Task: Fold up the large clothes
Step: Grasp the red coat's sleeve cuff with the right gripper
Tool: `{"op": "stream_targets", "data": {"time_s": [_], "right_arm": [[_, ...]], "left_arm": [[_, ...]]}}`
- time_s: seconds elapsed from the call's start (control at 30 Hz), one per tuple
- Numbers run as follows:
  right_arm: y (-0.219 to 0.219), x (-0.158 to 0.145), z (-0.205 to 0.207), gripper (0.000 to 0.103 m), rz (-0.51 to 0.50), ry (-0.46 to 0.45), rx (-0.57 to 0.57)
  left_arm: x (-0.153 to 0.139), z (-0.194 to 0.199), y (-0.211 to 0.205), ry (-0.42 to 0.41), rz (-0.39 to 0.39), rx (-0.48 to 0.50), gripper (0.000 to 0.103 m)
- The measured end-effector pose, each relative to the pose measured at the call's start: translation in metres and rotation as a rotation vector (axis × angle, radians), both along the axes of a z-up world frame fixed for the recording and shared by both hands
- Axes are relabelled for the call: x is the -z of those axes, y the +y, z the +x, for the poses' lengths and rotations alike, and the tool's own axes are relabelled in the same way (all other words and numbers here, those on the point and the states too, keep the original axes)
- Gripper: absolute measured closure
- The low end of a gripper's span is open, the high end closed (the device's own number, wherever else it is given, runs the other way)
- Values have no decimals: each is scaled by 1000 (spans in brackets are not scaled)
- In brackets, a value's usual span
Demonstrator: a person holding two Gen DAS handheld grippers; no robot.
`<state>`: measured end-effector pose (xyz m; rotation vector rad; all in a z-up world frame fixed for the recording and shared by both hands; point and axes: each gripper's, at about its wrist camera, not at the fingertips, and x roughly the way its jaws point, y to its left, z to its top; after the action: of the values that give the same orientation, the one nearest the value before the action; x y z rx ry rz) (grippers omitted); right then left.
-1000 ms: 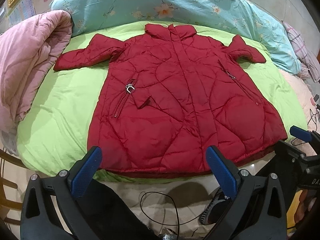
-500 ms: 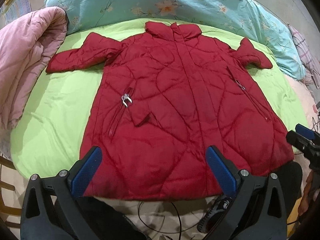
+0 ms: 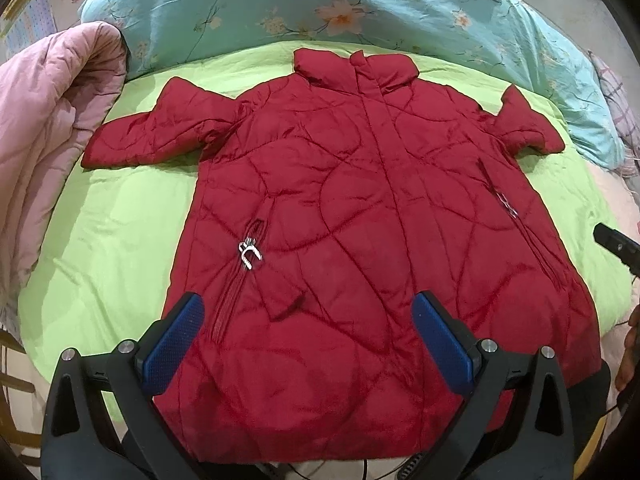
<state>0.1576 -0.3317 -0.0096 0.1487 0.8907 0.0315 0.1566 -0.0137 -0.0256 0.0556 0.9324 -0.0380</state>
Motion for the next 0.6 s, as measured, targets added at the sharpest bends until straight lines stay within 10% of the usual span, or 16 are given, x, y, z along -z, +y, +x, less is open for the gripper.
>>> {"op": "stream_targets", "data": {"time_s": [0.6], "right_arm": [[-105,25,117,2,114,7,145]], "left_arm": [[4,99,-13,-12,49,-12,0]]}}
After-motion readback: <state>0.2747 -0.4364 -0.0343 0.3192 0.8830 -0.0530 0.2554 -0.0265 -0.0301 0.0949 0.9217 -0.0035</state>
